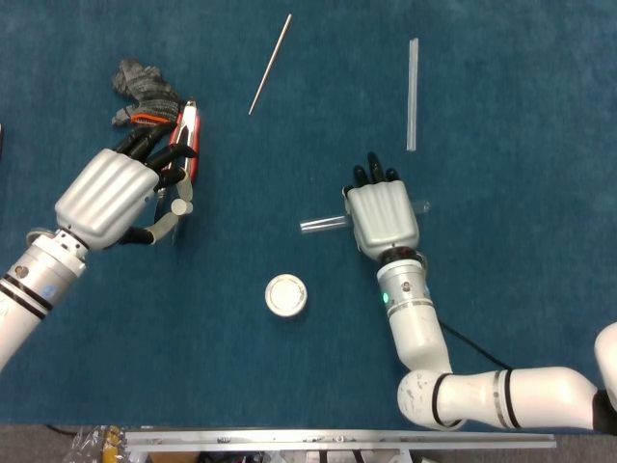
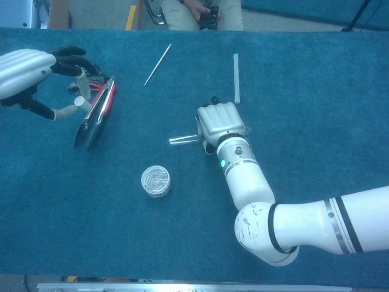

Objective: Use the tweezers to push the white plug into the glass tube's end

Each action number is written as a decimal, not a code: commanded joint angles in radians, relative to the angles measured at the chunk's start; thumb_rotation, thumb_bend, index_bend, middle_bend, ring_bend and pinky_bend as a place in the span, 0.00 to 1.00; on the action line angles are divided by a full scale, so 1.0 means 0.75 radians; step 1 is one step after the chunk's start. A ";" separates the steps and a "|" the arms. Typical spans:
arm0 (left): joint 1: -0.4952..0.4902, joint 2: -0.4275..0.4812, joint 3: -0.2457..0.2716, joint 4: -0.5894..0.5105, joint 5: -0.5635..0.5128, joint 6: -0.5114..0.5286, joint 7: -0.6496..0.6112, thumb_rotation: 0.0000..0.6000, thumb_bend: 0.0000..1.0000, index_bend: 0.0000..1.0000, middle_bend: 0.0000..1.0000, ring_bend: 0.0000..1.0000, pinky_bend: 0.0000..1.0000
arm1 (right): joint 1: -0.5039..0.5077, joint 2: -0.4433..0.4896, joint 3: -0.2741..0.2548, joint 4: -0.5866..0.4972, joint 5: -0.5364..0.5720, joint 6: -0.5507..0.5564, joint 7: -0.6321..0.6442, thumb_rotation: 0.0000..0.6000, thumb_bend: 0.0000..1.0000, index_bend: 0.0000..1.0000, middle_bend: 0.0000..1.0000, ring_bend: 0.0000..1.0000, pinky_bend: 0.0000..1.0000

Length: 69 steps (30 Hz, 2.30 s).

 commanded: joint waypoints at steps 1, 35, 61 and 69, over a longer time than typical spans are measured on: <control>-0.001 -0.002 0.000 0.001 0.000 -0.002 0.000 1.00 0.36 0.48 0.21 0.03 0.08 | -0.003 0.007 0.006 -0.003 -0.001 -0.009 0.000 1.00 0.43 0.56 0.22 0.05 0.23; -0.066 0.246 -0.169 -0.265 -0.236 -0.073 0.013 1.00 0.36 0.48 0.21 0.03 0.08 | -0.051 0.386 0.230 -0.441 0.056 -0.273 0.558 1.00 0.45 0.61 0.25 0.08 0.26; -0.130 0.375 -0.273 -0.375 -0.474 -0.268 -0.205 1.00 0.36 0.49 0.21 0.03 0.08 | 0.105 0.193 0.286 -0.183 -0.085 -0.304 0.885 1.00 0.45 0.61 0.25 0.08 0.26; -0.133 0.372 -0.287 -0.382 -0.512 -0.282 -0.232 1.00 0.36 0.49 0.21 0.03 0.08 | 0.144 0.160 0.306 -0.159 -0.094 -0.298 0.910 1.00 0.45 0.61 0.25 0.08 0.26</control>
